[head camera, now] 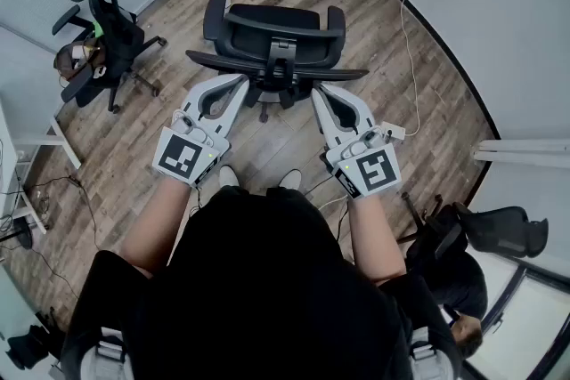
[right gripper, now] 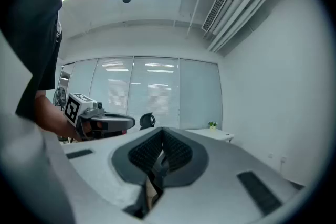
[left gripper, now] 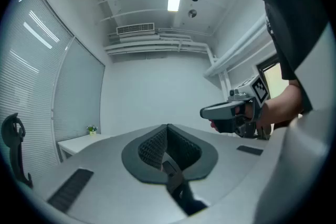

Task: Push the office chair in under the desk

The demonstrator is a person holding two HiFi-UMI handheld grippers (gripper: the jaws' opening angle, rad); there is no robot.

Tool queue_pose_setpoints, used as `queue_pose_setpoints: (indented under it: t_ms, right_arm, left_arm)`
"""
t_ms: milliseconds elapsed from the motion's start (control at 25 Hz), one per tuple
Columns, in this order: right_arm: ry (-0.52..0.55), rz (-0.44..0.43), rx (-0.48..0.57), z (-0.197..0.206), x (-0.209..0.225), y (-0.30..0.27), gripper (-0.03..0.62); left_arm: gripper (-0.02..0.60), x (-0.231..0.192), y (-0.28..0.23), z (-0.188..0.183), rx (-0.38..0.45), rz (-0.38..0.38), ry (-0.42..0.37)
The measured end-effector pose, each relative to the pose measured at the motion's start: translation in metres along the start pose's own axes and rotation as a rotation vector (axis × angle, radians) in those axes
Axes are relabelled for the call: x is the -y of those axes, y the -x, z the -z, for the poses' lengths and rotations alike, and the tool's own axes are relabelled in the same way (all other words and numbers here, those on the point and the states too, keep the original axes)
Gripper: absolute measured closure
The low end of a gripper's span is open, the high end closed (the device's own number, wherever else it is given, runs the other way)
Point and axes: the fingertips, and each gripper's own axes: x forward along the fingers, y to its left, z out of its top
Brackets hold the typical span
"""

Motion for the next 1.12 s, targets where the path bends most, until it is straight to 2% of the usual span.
queue_pose_setpoints:
  t_ms: [1120]
  right_arm:
    - [-0.053, -0.007, 0.008, 0.01, 0.01, 0.008, 0.589]
  left_arm:
    - [0.586, -0.001, -0.003, 0.011, -0.033, -0.016, 0.003]
